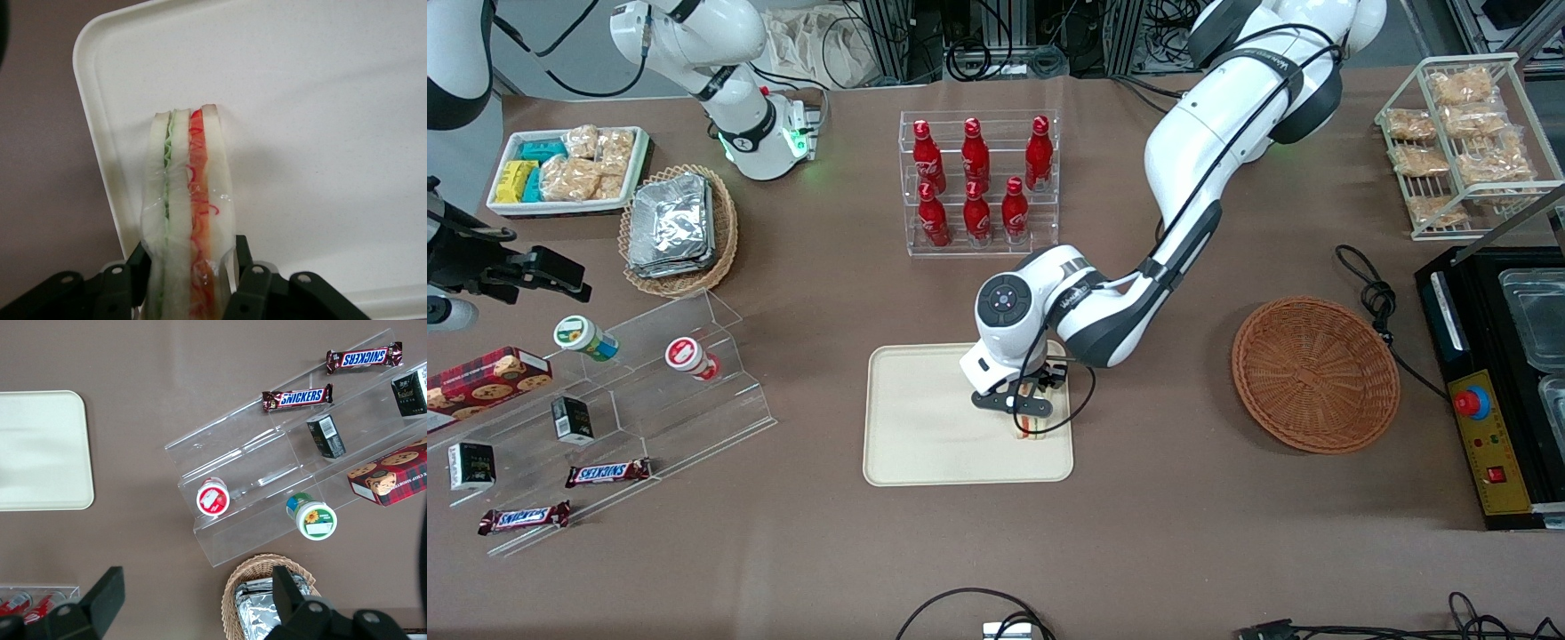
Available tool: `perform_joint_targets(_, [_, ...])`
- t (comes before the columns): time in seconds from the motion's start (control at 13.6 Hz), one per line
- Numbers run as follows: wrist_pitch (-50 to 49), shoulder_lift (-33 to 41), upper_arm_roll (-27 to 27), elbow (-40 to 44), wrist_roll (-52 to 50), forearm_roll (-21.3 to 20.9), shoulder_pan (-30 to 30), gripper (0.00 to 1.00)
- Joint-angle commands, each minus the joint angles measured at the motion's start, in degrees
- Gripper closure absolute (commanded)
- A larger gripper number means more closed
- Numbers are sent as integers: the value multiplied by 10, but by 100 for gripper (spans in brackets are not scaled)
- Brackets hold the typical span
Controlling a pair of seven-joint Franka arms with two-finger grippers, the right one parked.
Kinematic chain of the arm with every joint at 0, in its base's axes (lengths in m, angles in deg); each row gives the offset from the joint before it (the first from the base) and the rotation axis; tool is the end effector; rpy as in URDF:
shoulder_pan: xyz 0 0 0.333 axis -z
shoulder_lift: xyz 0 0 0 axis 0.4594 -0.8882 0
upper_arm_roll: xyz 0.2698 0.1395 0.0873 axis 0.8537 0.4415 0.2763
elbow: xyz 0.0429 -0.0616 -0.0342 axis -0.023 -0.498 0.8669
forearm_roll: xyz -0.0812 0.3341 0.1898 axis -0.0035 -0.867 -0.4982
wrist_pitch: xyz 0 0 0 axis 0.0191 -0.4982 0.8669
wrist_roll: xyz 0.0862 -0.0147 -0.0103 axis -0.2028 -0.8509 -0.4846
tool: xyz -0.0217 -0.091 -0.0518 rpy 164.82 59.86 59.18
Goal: Place sandwich from basket to tray
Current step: 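Lower the sandwich onto the tray with the left gripper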
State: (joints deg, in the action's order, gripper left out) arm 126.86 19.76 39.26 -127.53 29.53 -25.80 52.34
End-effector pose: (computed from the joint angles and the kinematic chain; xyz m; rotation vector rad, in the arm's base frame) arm 0.5681 -0.4939 0.2295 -3.0359 0.2670 -0.0344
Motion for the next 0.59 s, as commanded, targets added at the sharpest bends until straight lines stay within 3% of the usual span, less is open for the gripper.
perform_joint_targets(0.0, [-3,-13,3,24,-28,-12,9,2])
perform_joint_targets(0.51, [-18,14,4,27,-58,-11,-14,0])
